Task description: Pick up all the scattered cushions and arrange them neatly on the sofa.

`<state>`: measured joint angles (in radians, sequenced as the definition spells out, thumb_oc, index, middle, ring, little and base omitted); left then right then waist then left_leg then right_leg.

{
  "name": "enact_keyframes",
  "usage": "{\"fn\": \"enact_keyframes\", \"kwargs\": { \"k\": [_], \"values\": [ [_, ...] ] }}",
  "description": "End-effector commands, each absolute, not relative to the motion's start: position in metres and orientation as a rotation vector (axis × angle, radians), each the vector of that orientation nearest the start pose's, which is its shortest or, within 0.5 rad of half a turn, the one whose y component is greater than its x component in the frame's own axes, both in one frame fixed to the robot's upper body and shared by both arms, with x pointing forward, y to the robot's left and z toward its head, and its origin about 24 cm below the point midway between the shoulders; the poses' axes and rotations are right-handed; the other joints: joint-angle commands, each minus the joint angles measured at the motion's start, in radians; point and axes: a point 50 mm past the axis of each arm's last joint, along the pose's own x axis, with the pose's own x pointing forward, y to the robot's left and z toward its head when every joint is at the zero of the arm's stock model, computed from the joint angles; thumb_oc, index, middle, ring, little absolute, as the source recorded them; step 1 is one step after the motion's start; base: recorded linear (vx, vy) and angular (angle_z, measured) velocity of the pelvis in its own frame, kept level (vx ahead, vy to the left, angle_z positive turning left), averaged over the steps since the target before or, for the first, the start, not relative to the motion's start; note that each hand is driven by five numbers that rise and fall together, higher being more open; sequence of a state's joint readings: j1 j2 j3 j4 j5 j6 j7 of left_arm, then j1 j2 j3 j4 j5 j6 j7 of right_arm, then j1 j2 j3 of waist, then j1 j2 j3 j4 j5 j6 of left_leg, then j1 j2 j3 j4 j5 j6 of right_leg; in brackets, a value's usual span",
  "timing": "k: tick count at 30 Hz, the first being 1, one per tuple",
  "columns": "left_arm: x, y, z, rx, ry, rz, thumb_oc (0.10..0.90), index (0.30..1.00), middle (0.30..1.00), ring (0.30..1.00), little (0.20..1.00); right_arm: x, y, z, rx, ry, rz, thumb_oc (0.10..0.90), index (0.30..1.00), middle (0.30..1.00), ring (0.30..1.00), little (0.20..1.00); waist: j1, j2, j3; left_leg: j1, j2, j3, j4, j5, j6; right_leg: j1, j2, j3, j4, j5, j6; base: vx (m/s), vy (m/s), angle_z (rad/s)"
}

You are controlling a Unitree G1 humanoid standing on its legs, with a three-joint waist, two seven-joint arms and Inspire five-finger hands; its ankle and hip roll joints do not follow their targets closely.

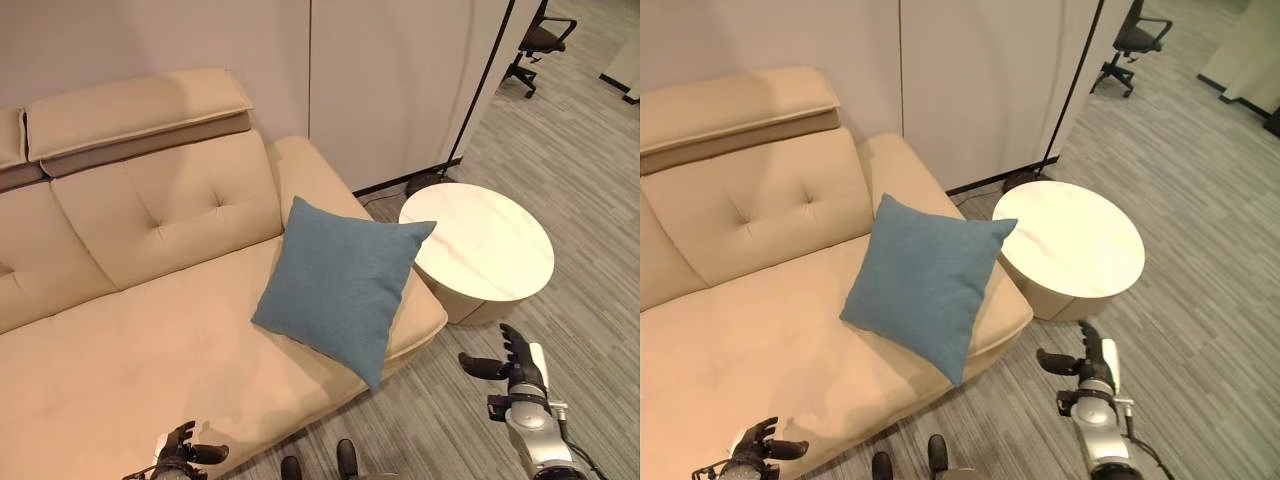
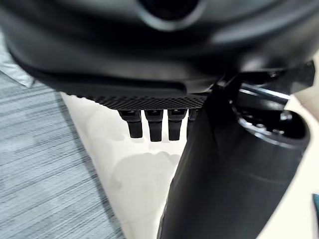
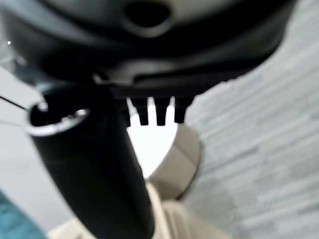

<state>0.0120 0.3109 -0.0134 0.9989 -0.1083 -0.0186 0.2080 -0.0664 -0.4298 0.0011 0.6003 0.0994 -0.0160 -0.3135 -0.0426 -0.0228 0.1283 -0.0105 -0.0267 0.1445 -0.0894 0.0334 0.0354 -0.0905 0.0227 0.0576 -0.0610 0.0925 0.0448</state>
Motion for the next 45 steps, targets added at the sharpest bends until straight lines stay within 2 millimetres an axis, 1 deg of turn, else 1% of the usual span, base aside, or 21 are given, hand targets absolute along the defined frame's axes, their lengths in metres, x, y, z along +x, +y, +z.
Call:
{"fn": "enact_keyframes", "kwargs": {
  "k": [1,2,4,7,9,13,15,16,19,20,24,26,27,32,33,34,38,40,41,44,45],
  "values": [
    [0.161,0.294,-0.105,0.365,0.807,0.423,0.8,0.9,0.9,0.9,0.9,0.266,-0.289,0.017,-0.324,0.149,-0.488,0.8,0.9,0.9,0.9,0.9,0.027,-0.027,-0.026,0.028,-0.006,-0.076,0.052,-0.069,-0.05,-0.106,-0.071,-0.021,0.044,0.114,0.076,0.02,-0.018,0.07],
    [0.165,0.293,-0.103,0.365,0.794,0.422,0.8,0.9,0.9,0.9,0.9,0.269,-0.287,0.021,-0.3,0.127,-0.486,0.8,0.9,0.9,0.9,0.9,0.03,-0.026,-0.026,0.023,-0.005,-0.076,0.054,-0.07,-0.051,-0.108,-0.073,-0.026,0.042,0.113,0.075,0.03,-0.022,0.18],
    [0.174,0.288,-0.099,0.35,0.752,0.416,0.8,0.9,0.9,0.9,0.9,0.277,-0.275,0.027,-0.164,0.071,-0.487,0.8,0.9,0.9,0.9,0.9,0.038,-0.019,-0.025,0.005,-0.002,-0.083,0.054,-0.069,-0.054,-0.116,-0.075,-0.039,0.035,0.109,0.072,0.05,-0.015,0.25],
    [0.179,0.283,-0.097,0.324,0.727,0.41,0.8,0.9,0.9,0.9,0.9,0.281,-0.266,0.032,-0.033,0.022,-0.493,0.8,0.9,0.9,0.9,0.9,0.042,-0.013,-0.023,-0.009,0.0,-0.089,0.052,-0.065,-0.056,-0.125,-0.076,-0.047,0.029,0.107,0.071,0.04,-0.006,0.11],
    [0.181,0.277,-0.098,0.317,0.722,0.39,0.8,0.9,0.9,0.9,0.9,0.283,-0.26,0.043,0.129,-0.069,-0.506,0.8,0.9,0.9,0.9,0.9,0.044,-0.003,-0.019,-0.023,0.002,-0.095,0.05,-0.063,-0.059,-0.132,-0.077,-0.052,0.022,0.105,0.07,0.06,-0.004,0.18],
    [0.183,0.269,-0.1,0.304,0.727,0.367,0.8,0.9,0.9,0.9,0.9,0.283,-0.246,0.043,0.316,-0.113,-0.474,0.8,0.9,0.9,0.9,0.9,0.044,0.008,-0.014,-0.038,0.004,-0.099,0.041,-0.056,-0.063,-0.144,-0.08,-0.054,0.018,0.103,0.069,0.01,0.003,0.07],
    [0.183,0.267,-0.101,0.304,0.726,0.362,0.8,0.9,0.9,0.9,0.9,0.283,-0.242,0.045,0.348,-0.122,-0.459,0.8,0.9,0.9,0.9,0.9,0.044,0.011,-0.014,-0.043,0.005,-0.1,0.039,-0.053,-0.064,-0.15,-0.081,-0.055,0.017,0.104,0.069,0.01,-0.001,0.04],
    [0.185,0.262,-0.101,0.309,0.723,0.343,0.8,0.9,0.9,0.9,0.9,0.284,-0.237,0.044,0.387,-0.126,-0.445,0.8,0.9,0.9,0.9,0.9,0.045,0.014,-0.01,-0.049,0.005,-0.101,0.036,-0.049,-0.066,-0.157,-0.083,-0.057,0.017,0.106,0.068,0.0,0.0,0.0],
    [0.185,0.26,-0.102,0.309,0.727,0.332,0.8,0.9,0.9,0.9,0.9,0.284,-0.234,0.043,0.409,-0.123,-0.434,0.8,0.9,0.9,0.9,0.9,0.045,0.017,-0.01,-0.053,0.004,-0.102,0.033,-0.047,-0.066,-0.161,-0.084,-0.059,0.016,0.107,0.068,0.0,0.0,0.0],
    [0.188,0.254,-0.103,0.303,0.719,0.313,0.8,0.9,0.9,0.9,0.9,0.285,-0.223,0.041,0.443,-0.113,-0.393,0.8,0.9,0.9,0.9,0.9,0.046,0.023,-0.008,-0.06,0.005,-0.102,0.03,-0.044,-0.068,-0.168,-0.087,-0.06,0.014,0.108,0.067,0.0,0.0,0.0],
    [0.197,0.244,-0.098,0.287,0.673,0.282,0.8,0.9,0.9,0.9,0.9,0.29,-0.205,0.039,0.439,-0.089,-0.312,0.8,0.9,0.9,0.9,0.9,0.05,0.033,0.006,-0.088,0.004,-0.105,0.034,-0.037,-0.069,-0.19,-0.094,-0.059,0.016,0.111,0.065,-0.03,0.001,0.01],
    [0.208,0.238,-0.09,0.277,0.623,0.269,0.8,0.9,0.9,0.9,0.9,0.294,-0.195,0.04,0.426,-0.076,-0.27,0.8,0.9,0.9,0.9,0.9,0.053,0.036,0.02,-0.114,0.004,-0.105,0.041,-0.033,-0.071,-0.211,-0.098,-0.059,0.018,0.115,0.064,-0.07,-0.004,0.08],
    [0.208,0.238,-0.09,0.277,0.623,0.269,0.8,0.9,0.9,0.9,0.9,0.294,-0.194,0.04,0.426,-0.077,-0.27,0.8,0.9,0.9,0.9,0.9,0.053,0.036,0.019,-0.115,0.004,-0.106,0.042,-0.033,-0.071,-0.212,-0.099,-0.059,0.018,0.115,0.064,-0.06,-0.012,0.08],
    [0.235,0.226,-0.07,0.257,0.499,0.249,0.8,0.9,0.9,0.9,0.9,0.305,-0.172,0.045,0.386,-0.062,-0.179,0.8,0.9,0.9,0.9,0.9,0.062,0.035,0.047,-0.183,0.005,-0.115,0.062,-0.017,-0.076,-0.263,-0.107,-0.065,0.024,0.126,0.061,-0.06,-0.03,0.04],
    [0.244,0.223,-0.062,0.246,0.457,0.249,0.8,0.9,0.9,0.9,0.9,0.309,-0.164,0.046,0.345,-0.057,-0.139,0.8,0.9,0.9,0.9,0.9,0.066,0.03,0.049,-0.205,0.005,-0.117,0.066,-0.012,-0.08,-0.278,-0.108,-0.069,0.024,0.129,0.06,-0.03,-0.046,0.03],
    [0.245,0.223,-0.062,0.245,0.456,0.249,0.8,0.9,0.9,0.9,0.9,0.309,-0.164,0.047,0.345,-0.057,-0.139,0.8,0.9,0.9,0.9,0.9,0.065,0.03,0.048,-0.207,0.005,-0.118,0.067,-0.012,-0.08,-0.28,-0.109,-0.069,0.024,0.129,0.059,-0.02,-0.045,0.05],
    [0.262,0.221,-0.043,0.236,0.365,0.25,0.8,0.9,0.9,0.9,0.9,0.313,-0.157,0.051,0.247,-0.059,-0.074,0.8,0.9,0.9,0.9,0.9,0.066,0.024,0.053,-0.236,0.009,-0.125,0.072,-0.005,-0.086,-0.298,-0.111,-0.075,0.026,0.131,0.056,0.0,-0.044,0.02],
    [0.277,0.223,-0.023,0.219,0.28,0.264,0.8,0.9,0.9,0.9,0.9,0.314,-0.157,0.055,0.19,-0.07,-0.047,0.8,0.9,0.9,0.9,0.9,0.059,0.021,0.054,-0.251,0.012,-0.128,0.071,0.0,-0.092,-0.313,-0.11,-0.08,0.026,0.131,0.055,0.01,-0.053,0.07],
    [0.278,0.223,-0.023,0.219,0.28,0.264,0.8,0.9,0.9,0.9,0.9,0.314,-0.157,0.055,0.19,-0.07,-0.046,0.8,0.9,0.9,0.9,0.9,0.059,0.021,0.054,-0.252,0.012,-0.128,0.071,0.0,-0.092,-0.314,-0.11,-0.08,0.027,0.131,0.055,0.01,-0.034,0.08],
    [0.296,0.228,0.004,0.204,0.172,0.259,0.8,0.9,0.9,0.9,0.9,0.316,-0.159,0.06,0.139,-0.083,-0.023,0.8,0.9,0.9,0.9,0.9,0.05,0.019,0.058,-0.265,0.016,-0.131,0.071,0.003,-0.096,-0.328,-0.106,-0.08,0.031,0.129,0.053,0.01,-0.025,0.04],
    [0.296,0.228,0.005,0.204,0.172,0.259,0.8,0.9,0.9,0.9,0.9,0.316,-0.159,0.06,0.139,-0.083,-0.023,0.8,0.9,0.9,0.9,0.9,0.05,0.018,0.058,-0.266,0.016,-0.131,0.072,0.003,-0.096,-0.328,-0.106,-0.08,0.032,0.129,0.053,0.02,-0.047,-0.01]
  ]
}}
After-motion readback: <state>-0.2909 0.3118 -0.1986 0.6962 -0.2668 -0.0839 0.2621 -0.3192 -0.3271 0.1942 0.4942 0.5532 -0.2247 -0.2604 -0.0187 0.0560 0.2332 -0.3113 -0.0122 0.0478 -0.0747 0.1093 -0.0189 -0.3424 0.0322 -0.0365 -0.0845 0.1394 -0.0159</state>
